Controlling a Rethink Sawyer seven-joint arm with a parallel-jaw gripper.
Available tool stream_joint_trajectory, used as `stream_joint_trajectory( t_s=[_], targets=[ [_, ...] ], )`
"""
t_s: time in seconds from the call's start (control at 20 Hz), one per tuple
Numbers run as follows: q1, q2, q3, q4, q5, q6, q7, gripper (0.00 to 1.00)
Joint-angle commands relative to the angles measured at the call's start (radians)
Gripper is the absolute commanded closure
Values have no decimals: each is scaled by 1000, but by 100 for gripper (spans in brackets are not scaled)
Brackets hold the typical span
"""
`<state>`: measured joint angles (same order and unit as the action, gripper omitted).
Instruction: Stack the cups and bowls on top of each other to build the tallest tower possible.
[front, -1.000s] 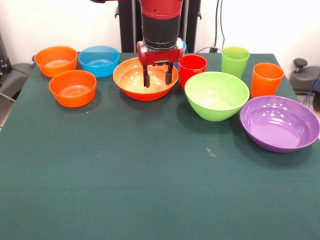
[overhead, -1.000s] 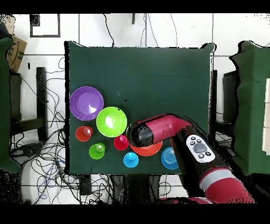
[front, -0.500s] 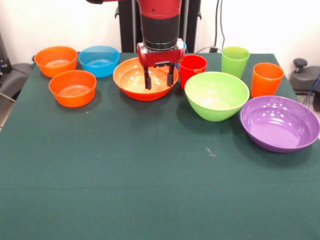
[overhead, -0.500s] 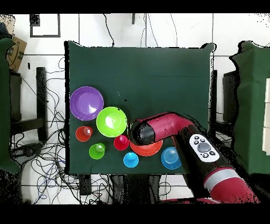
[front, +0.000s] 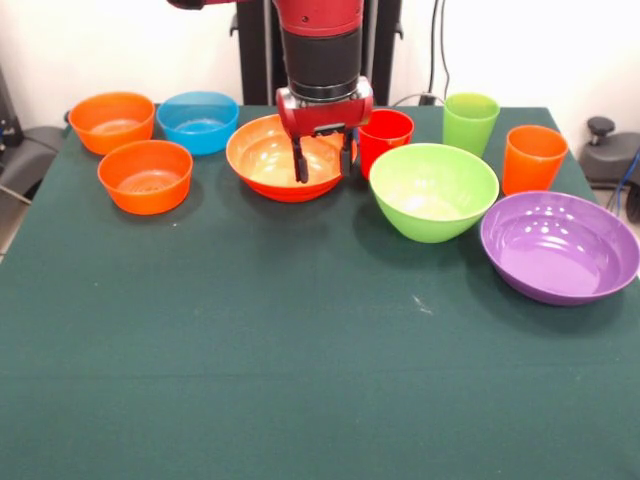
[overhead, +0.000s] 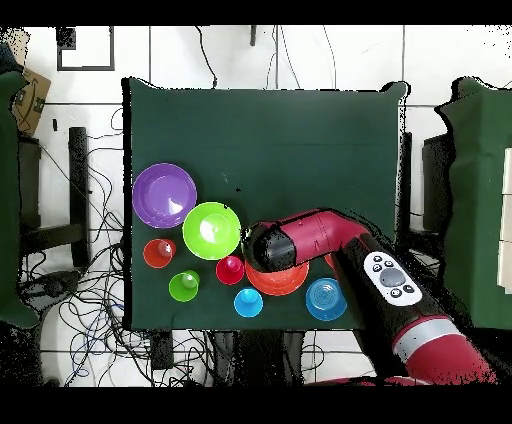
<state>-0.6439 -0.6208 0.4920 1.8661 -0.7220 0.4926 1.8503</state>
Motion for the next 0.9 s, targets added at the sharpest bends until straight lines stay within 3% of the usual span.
stream_joint_trajectory(
  t_s=[0.05,0.5,0.9],
  targets=[
    [-5,-22,79,-3,-67,147,-288,0],
    [-92,-118,123,32,-29,196,-303,0],
    [-133,-127,141,26,-71,202,-301,0]
  ],
)
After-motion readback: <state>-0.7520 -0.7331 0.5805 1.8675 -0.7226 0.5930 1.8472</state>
